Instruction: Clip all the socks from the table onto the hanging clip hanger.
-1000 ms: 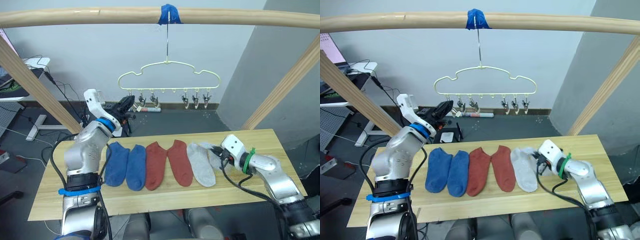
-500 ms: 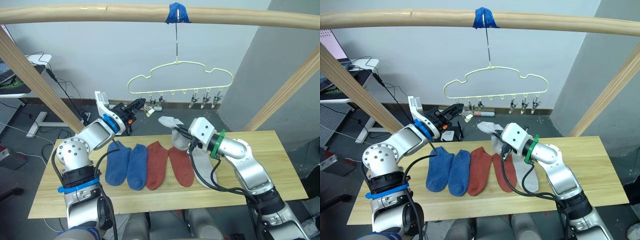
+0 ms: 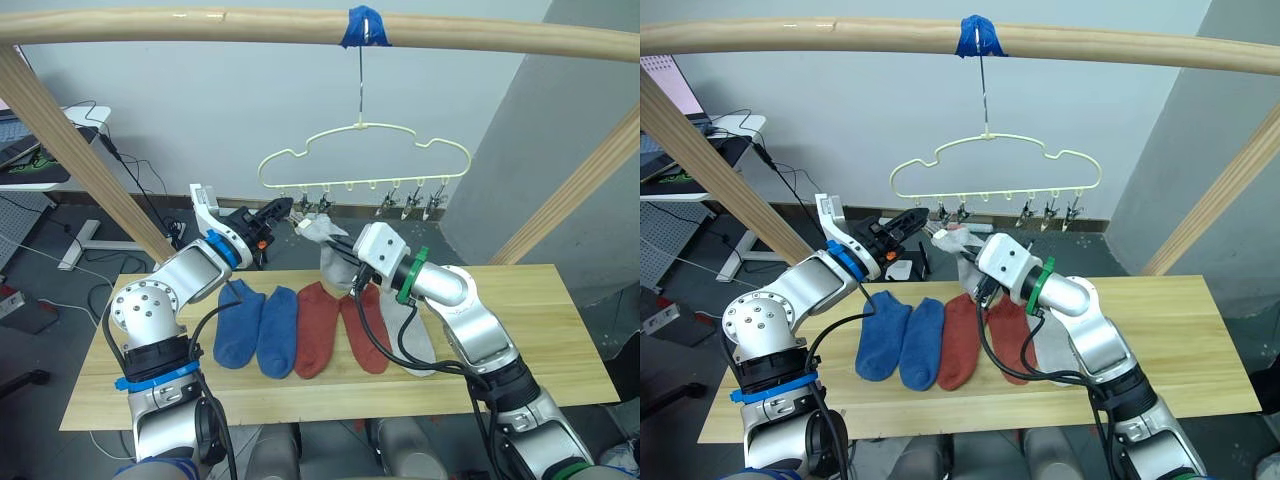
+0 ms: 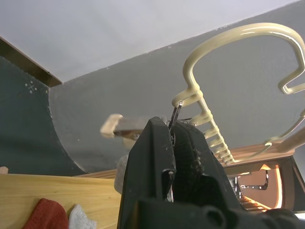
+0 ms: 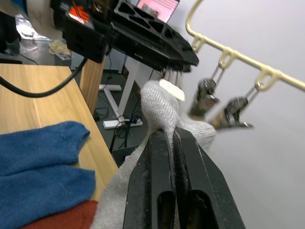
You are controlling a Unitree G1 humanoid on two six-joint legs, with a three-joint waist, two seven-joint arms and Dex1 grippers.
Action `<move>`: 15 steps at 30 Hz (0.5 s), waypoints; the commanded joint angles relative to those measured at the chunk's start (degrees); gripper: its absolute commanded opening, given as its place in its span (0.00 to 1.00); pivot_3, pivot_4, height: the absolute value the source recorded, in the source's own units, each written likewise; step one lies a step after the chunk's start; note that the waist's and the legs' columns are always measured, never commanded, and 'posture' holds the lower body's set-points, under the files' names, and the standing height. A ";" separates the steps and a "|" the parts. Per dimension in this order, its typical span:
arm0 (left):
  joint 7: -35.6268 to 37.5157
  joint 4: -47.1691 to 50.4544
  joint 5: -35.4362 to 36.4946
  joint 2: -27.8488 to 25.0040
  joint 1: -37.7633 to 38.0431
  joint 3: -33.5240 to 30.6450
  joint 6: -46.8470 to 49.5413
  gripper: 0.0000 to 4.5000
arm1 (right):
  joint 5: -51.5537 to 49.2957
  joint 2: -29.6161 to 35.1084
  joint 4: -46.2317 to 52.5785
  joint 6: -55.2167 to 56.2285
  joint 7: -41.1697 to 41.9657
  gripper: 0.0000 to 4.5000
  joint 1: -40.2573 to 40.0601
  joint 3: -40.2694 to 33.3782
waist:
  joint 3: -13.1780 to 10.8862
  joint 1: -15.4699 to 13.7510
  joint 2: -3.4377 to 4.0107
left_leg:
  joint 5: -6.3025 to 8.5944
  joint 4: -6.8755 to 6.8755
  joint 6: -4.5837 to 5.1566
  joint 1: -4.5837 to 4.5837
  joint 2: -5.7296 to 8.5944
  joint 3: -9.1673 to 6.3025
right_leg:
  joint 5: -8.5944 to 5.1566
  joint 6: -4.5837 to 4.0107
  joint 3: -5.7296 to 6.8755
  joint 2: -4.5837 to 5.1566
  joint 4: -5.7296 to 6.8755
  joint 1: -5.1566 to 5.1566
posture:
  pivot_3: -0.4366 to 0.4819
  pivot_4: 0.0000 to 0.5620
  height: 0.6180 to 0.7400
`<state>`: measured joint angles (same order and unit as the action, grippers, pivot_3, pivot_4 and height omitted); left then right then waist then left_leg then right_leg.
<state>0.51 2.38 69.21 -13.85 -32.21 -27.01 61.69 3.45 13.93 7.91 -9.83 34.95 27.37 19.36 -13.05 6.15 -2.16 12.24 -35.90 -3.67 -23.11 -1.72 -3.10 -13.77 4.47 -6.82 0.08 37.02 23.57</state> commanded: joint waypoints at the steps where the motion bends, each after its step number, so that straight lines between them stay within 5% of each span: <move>1: -0.09 1.66 1.33 -0.57 -0.31 0.36 -0.89 0.00 | 0.22 -0.84 0.11 1.83 -0.08 0.02 1.56 0.48 | 0.00 -0.02 0.00 | 0.00 0.00 0.00 -0.01 0.00 -0.01 | 0.00 0.00 0.01 0.00 0.00 0.00 | 0.42 0.33 1.00; 9: 8.67 6.35 -6.51 -4.41 1.82 6.14 -6.59 0.00 | 0.78 -3.23 -2.66 1.31 -1.15 0.02 3.50 0.94 | 0.00 0.03 0.00 | 0.00 0.03 0.00 -0.02 0.00 0.00 | 0.00 -0.01 0.00 0.00 0.00 0.04 | 0.42 0.33 1.00; 15: 8.66 5.03 -3.11 -3.77 1.84 4.34 -6.16 0.39 | 0.98 -3.81 -3.71 0.76 -1.69 0.00 3.96 0.51 | 0.00 -0.26 -0.01 | 0.00 -0.01 0.00 -0.07 0.00 0.00 | 0.01 -0.02 0.01 0.02 -0.02 0.04 | 0.42 0.33 1.00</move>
<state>8.27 6.20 64.48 -17.14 -30.08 -22.20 55.68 4.57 10.58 3.13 -9.37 33.71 30.19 20.43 -13.04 5.89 -2.16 12.24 -35.90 -3.67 -23.18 -1.72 -3.10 -13.77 4.45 -6.81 0.10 37.00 23.61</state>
